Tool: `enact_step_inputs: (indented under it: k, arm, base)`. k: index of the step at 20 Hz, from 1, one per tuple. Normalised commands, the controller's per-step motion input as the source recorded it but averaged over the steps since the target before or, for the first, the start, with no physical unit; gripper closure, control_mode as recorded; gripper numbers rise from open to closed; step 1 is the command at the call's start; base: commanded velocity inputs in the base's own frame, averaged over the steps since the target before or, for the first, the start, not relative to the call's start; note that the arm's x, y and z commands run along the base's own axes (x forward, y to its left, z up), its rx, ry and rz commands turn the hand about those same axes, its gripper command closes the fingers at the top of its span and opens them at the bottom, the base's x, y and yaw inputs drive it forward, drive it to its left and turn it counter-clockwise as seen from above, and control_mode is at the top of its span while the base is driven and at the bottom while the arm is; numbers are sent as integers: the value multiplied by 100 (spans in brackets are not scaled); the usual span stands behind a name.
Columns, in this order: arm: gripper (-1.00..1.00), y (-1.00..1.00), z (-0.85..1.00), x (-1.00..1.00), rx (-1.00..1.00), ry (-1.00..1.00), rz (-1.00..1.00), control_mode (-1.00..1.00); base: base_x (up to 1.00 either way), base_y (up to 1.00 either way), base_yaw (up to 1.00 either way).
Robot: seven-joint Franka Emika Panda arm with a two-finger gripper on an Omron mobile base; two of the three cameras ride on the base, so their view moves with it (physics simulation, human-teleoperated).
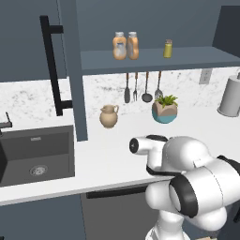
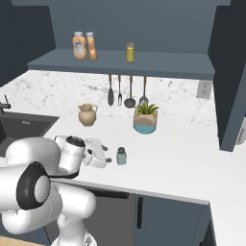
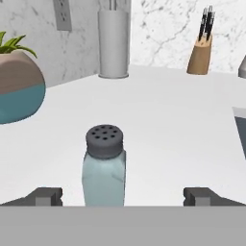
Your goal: Put the shaker and condiment bottle from the counter next to their counterparts in the cabinet.
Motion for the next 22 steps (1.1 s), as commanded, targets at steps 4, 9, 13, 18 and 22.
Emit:
enact_step_inputs:
  k: [4,9,13,18,22]
  arm:
    - [-100,0,0,13,0,0,0,-100]
    - [-100,0,-1,23,0,0,0,-100]
    - [-100,-6,-8,9,0,-6,0,-100]
    - [-100,-25,-10,0,0,-5,0,-100]
    - [-100,-6,-8,0,0,0,0,-100]
  base:
    - [0,0,0]
    - [0,0,0]
    - [0,0,0]
    - [0,0,0]
    - [0,0,0]
